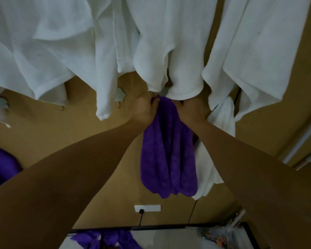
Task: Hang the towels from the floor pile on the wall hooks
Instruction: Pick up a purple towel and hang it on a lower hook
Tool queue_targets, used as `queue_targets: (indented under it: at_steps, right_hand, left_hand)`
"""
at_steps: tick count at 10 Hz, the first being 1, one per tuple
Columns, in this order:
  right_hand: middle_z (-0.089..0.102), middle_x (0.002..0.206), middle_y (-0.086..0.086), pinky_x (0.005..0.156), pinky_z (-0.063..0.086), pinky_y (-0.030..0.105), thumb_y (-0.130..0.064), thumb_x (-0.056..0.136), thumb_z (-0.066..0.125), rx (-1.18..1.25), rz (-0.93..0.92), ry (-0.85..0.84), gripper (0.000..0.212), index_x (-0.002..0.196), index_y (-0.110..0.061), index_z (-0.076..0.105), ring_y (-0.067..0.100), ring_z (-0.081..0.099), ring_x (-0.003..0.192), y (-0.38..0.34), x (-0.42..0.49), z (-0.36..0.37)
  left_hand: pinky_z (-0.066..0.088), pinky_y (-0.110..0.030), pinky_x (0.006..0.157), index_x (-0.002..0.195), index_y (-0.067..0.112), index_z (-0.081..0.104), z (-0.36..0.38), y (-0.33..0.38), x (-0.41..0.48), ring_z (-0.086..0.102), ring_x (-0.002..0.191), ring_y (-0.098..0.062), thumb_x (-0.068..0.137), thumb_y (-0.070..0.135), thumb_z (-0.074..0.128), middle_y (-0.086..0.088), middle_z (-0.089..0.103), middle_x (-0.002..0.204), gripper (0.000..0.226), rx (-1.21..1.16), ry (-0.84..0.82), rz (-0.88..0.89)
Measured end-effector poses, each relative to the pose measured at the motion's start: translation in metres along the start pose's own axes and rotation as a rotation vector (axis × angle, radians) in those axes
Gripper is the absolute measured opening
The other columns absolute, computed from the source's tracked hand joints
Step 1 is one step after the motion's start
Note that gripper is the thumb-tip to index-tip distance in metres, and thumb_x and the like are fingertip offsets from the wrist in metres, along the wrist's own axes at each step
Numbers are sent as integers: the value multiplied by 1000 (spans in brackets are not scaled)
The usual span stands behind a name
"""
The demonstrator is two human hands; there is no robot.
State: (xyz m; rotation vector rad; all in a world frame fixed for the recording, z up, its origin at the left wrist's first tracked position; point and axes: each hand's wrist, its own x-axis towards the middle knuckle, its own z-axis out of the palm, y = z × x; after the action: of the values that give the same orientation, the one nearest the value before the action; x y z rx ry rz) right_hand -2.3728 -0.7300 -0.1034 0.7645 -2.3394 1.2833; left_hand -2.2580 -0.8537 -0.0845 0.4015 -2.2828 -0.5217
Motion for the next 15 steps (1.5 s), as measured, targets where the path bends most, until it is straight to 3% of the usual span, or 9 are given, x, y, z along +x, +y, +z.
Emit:
queue_targets:
  at_steps: [2,3,5,7,8,9,11,12,15]
  right_hand:
    - [68,97,5,90,51,38,-55,93,40,-67,-37,136,49,97,-15,66,20,63,93,-6,-7,12]
    - [58,64,3,64,53,42,-44,93,43,12,13,72,40,63,-19,51,19,58,62,-5,-15,18]
    - [60,76,2,63,45,28,-30,94,53,79,97,-47,25,82,-8,59,14,55,69,-2,-24,23]
    - [63,71,8,64,52,37,-23,92,54,52,103,-34,26,69,-11,57,20,59,67,5,-38,30]
    - [68,91,10,76,53,37,-17,94,50,-5,90,-126,20,95,-7,67,23,63,83,3,-45,27]
    - [67,90,8,75,53,39,-18,93,46,-48,99,-204,20,94,-10,64,24,62,84,9,-58,24]
    - [36,62,-1,49,28,25,-22,95,41,-393,110,-727,36,60,-19,34,12,34,55,27,-100,31]
    - [39,67,1,56,37,25,-23,97,42,-469,151,-957,36,63,-17,34,14,42,62,29,-127,38]
    - [48,97,-1,76,37,25,-28,96,49,-412,-12,-1245,18,78,-26,46,22,49,99,-19,-199,106]
  left_hand:
    - [37,-24,61,99,9,60,13,3,4,51,64,-11,97,29,49,3,55,71,22,-45,61,-108]
    - [36,-24,61,94,8,60,15,-1,0,51,65,-11,97,26,49,2,55,73,21,16,-1,-101]
    - [42,-30,71,105,9,65,25,-4,-9,61,86,-22,95,21,48,-7,65,94,22,36,-91,-91]
    - [40,-32,69,114,10,56,31,-1,-12,61,91,-32,94,20,47,-13,65,100,25,205,-201,-65]
    - [39,-27,65,102,4,67,30,-4,-22,60,84,-25,94,16,45,-13,68,98,26,184,-259,-132]
    - [43,-27,66,99,5,70,30,-21,-34,60,83,-23,91,14,48,-13,70,98,26,135,-353,-133]
    - [38,-22,91,129,6,53,11,-49,-85,54,117,-27,94,24,54,-13,58,126,40,212,-886,-138]
    - [38,-20,88,137,10,47,1,-65,-117,53,119,-23,92,26,58,-8,54,133,48,216,-1026,-272]
    - [34,-32,108,148,14,30,-53,-147,-189,37,136,-25,97,34,51,-8,33,152,60,210,-1027,-475]
